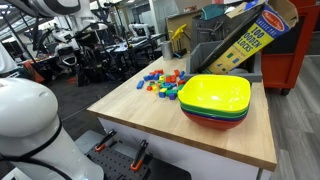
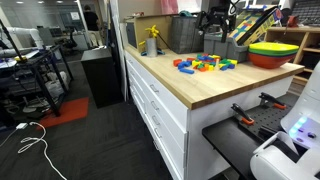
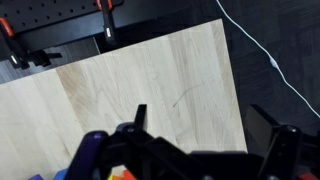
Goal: Lift a blue block next to the orange block and pile it on top of the other piled blocks
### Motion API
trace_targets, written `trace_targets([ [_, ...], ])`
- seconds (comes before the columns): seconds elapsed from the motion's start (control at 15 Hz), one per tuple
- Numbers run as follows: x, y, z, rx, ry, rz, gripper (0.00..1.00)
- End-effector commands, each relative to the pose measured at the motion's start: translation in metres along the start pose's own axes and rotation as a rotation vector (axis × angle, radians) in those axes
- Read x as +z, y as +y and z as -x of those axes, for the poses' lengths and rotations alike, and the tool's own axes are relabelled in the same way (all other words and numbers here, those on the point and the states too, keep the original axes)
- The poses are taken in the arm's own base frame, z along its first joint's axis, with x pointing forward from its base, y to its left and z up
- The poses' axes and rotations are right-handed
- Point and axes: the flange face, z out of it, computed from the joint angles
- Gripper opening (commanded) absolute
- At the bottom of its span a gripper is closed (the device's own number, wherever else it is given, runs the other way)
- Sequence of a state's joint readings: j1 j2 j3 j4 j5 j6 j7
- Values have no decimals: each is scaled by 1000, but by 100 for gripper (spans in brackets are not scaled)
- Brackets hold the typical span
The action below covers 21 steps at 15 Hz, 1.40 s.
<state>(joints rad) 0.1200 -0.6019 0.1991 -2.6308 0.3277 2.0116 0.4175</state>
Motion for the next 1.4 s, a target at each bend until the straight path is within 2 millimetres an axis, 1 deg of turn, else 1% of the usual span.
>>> trace_targets([
  [0.0,5,-2,-25,17,15,3,100],
  [0.33,19,-12,-67,36,52,-8,100],
  [0.73,31,-29,-111,-16,71,42,100],
  [1.33,38,-68,-161,-52,94,61,100],
])
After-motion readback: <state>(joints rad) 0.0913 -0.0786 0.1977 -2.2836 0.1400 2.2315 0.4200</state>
